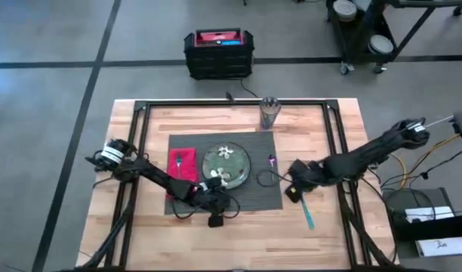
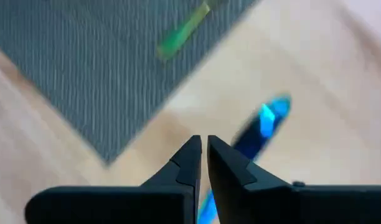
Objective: Set table place
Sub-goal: Put the blue table knife on the gray table mat to the left of the blue spoon
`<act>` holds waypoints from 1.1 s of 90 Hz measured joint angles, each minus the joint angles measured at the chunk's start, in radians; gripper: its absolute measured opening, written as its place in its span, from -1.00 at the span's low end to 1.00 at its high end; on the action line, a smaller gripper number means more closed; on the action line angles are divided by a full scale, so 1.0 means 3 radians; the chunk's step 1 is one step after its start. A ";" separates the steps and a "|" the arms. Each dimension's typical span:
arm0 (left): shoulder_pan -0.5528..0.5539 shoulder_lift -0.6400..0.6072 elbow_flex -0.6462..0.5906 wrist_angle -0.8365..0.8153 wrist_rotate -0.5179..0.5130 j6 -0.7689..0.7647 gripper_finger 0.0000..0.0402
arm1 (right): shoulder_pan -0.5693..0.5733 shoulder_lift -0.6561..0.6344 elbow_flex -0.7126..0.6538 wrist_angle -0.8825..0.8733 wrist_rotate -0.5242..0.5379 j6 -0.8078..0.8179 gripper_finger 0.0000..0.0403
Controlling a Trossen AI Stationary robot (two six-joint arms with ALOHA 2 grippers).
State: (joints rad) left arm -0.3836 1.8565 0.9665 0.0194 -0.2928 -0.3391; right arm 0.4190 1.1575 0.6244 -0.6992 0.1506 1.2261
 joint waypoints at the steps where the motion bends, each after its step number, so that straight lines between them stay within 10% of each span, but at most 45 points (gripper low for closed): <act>1: -0.0001 0.0000 0.0010 0.0003 0.0008 0.0005 -0.61 | 0.0046 -0.0009 -0.0008 -0.0014 0.0006 0.0062 -0.93; 36: -0.0059 0.0004 0.0259 0.0023 0.0086 0.0121 -0.61 | 0.1063 0.0447 -0.0275 0.0452 0.0118 0.1154 -0.93; 60: -0.0086 0.0007 0.0276 0.0374 0.0084 0.0076 -0.61 | 0.1179 0.1205 -0.0142 0.1578 0.0217 0.1184 -0.93; 99: -0.0083 0.0678 0.1084 0.0473 0.0050 0.0208 -0.61 | 0.1216 0.1215 0.0259 0.1249 0.0271 0.0889 -0.93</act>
State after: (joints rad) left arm -0.4084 2.0598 1.2918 0.1614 -0.2779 -0.2769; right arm 0.7838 1.5219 0.7021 -0.3246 0.2319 1.4928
